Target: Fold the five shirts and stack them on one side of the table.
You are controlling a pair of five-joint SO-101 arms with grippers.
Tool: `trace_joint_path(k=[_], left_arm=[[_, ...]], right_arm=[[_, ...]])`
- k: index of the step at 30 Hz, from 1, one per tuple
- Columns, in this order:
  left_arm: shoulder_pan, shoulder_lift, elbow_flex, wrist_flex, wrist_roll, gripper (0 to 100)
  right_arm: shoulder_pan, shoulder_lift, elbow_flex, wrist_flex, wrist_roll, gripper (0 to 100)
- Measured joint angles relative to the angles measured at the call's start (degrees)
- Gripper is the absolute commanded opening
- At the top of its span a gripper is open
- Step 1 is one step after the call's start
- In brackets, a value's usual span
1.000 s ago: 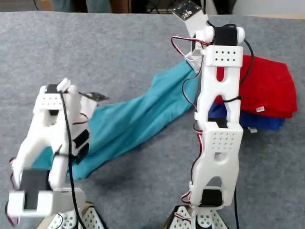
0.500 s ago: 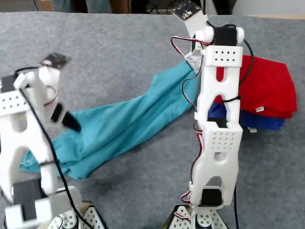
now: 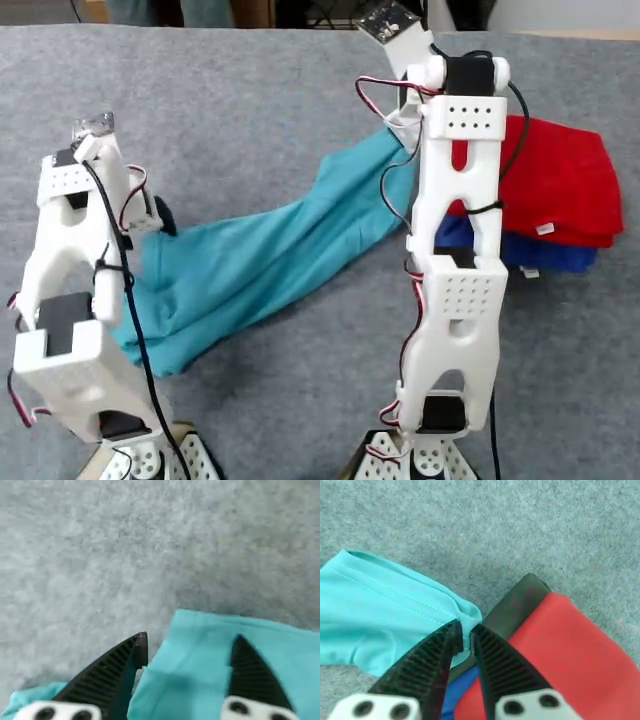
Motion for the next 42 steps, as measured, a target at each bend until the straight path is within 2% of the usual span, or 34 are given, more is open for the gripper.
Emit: trace_joint_path(k=[3,13,24,29,31,35,36,42], left_arm=[[0.18,3.69,0.00,-0.62,0.18,4],[0.26,7.12,-1.76,-0.70,2.46,3],[0.26,7.91,-23.21,3.87,10.29,3],[0.26,10.81,-28.57,-2.55,12.22,3],[0.26,13.10,-28.57,-4.22,12.40,8],[-0.09,18.81,-28.57,-2.99,12.57,27],[-0.35,19.96,-28.48,-2.02,12.66,30],[-3.69,21.36,-35.34,3.69,12.92,29]], right_arm=[[0.00,0.00,0.00,0.00,0.00,1.4],[-0.35,0.00,0.00,0.00,0.00,1.4],[-1.14,0.00,0.00,0.00,0.00,1.4],[-2.90,0.00,2.99,-0.35,0.00,1.4],[-3.60,0.00,3.78,-0.62,0.00,1.4],[-3.78,0.00,4.13,-0.62,0.00,1.4],[-3.78,0.00,4.13,-0.79,0.00,1.4],[-3.96,0.00,4.48,-0.79,0.00,1.4]])
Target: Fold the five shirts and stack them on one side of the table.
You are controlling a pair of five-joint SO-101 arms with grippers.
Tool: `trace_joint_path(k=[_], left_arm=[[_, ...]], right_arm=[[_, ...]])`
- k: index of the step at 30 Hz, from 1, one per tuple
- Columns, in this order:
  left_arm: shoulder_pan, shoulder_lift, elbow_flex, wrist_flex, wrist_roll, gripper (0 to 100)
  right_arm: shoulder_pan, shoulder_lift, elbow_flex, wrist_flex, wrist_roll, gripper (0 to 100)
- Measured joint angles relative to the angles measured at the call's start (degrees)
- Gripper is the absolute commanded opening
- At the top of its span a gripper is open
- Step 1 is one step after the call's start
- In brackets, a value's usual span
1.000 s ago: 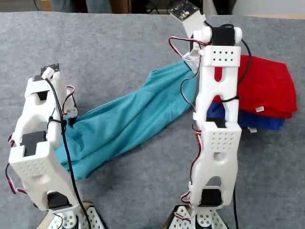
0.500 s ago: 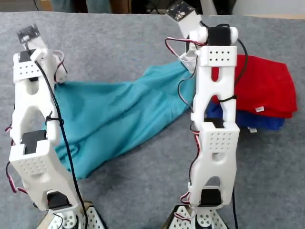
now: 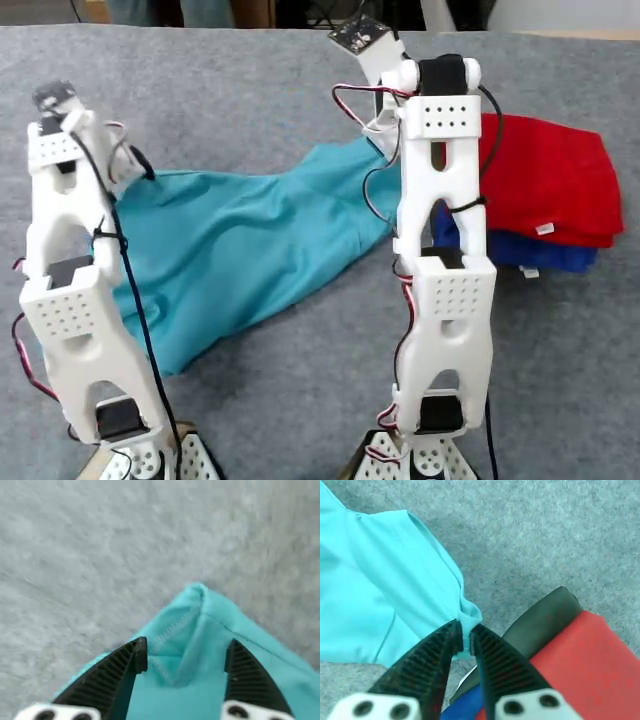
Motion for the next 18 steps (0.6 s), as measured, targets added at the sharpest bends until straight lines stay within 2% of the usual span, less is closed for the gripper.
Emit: trace_joint_path(k=[7,10,13,15,18], left_arm=[[-0.79,0.09,-15.03,6.59,2.37,28],[0.26,0.88,-19.16,5.89,1.58,19],[1.85,4.48,-20.22,1.67,-6.59,9],[2.29,6.86,-20.75,1.14,-14.77,10],[2.90,10.11,-22.68,3.16,-27.25,18]], right_arm=[[0.00,0.00,0.00,0.00,0.00,1.4],[0.00,0.00,0.00,0.00,0.00,1.4],[0.00,0.00,0.00,0.00,0.00,1.4],[0.00,0.00,0.00,0.00,0.00,1.4],[0.09,0.00,0.00,0.00,0.00,1.4]])
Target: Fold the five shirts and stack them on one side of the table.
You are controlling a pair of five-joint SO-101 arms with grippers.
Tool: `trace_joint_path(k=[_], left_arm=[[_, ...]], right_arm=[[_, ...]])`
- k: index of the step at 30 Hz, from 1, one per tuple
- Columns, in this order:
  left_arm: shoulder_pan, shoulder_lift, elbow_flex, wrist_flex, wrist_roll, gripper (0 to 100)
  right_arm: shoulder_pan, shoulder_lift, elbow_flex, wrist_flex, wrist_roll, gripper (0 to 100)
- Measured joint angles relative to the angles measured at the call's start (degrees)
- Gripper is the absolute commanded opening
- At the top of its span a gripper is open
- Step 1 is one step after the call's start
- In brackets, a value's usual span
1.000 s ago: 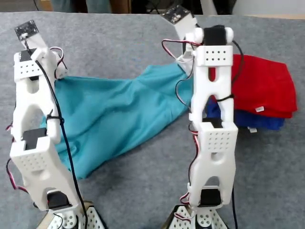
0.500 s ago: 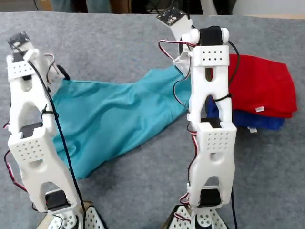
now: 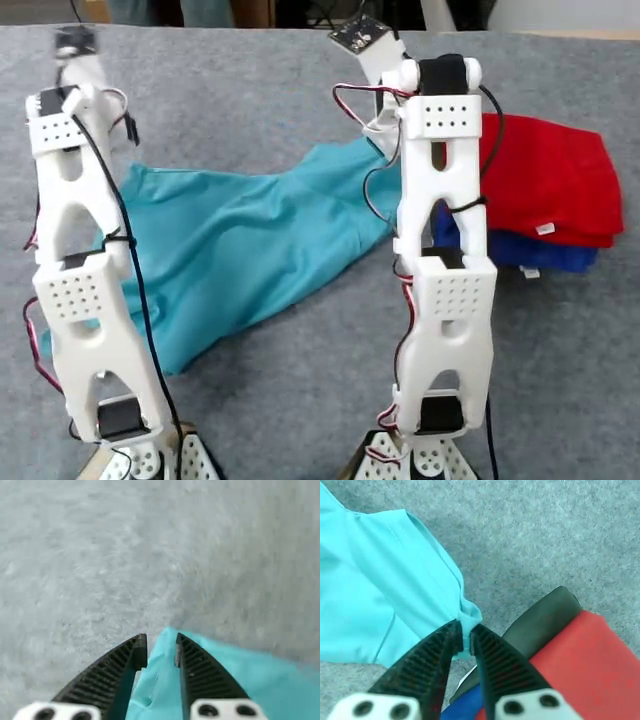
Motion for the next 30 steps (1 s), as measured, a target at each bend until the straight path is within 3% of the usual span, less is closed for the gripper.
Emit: trace_joint_path(k=[6,23,30], left_arm=[[0.26,6.07,-4.92,3.52,-4.92,33],[0.18,15.12,-20.92,2.81,-6.33,22],[0.09,16.09,-20.04,2.81,-16.70,22]], right_arm=[[0.00,0.00,0.00,0.00,0.00,1.4],[-0.18,0.00,0.00,0.00,0.00,1.4],[-0.18,0.00,0.00,0.00,0.00,1.4]])
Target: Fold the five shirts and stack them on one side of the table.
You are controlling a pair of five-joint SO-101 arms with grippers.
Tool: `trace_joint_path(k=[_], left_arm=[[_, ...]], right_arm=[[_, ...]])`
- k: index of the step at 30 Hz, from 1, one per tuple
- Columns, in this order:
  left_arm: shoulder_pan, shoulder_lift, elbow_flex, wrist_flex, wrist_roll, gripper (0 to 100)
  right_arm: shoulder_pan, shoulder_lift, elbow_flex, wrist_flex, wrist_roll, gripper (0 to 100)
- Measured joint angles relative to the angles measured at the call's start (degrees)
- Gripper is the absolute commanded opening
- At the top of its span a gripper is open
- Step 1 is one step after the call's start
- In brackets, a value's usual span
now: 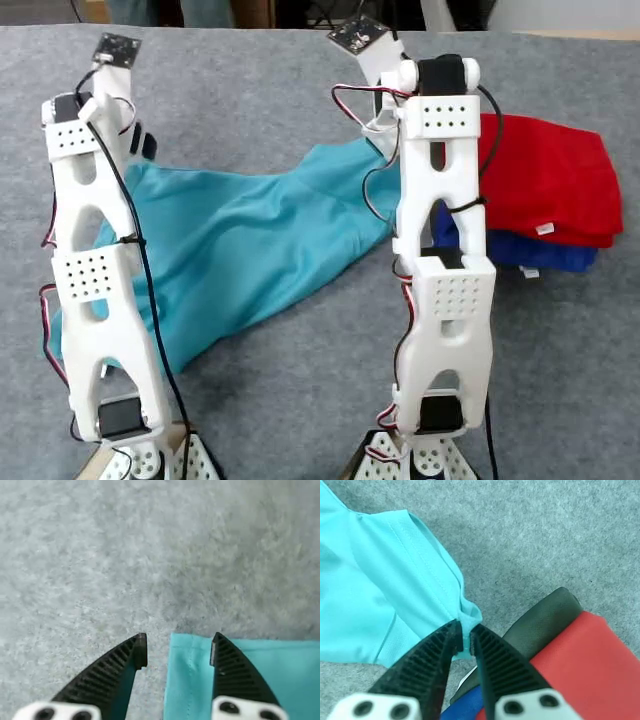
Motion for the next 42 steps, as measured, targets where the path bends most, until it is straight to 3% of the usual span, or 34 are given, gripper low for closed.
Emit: trace_joint_path(k=[11,30,36,42], left_arm=[[0.00,1.41,0.26,0.00,-5.45,22],[-0.44,6.77,-1.23,0.18,-4.75,22],[1.41,6.77,-1.49,2.46,-2.29,3],[2.20,6.95,-1.23,2.99,-2.29,3]], right_arm=[[0.00,0.00,0.00,0.00,0.00,1.4],[-0.26,0.00,0.00,0.00,0.00,1.4],[-0.18,0.00,0.00,-0.18,0.00,1.4],[-0.18,0.00,-1.23,0.00,0.00,1.4]])
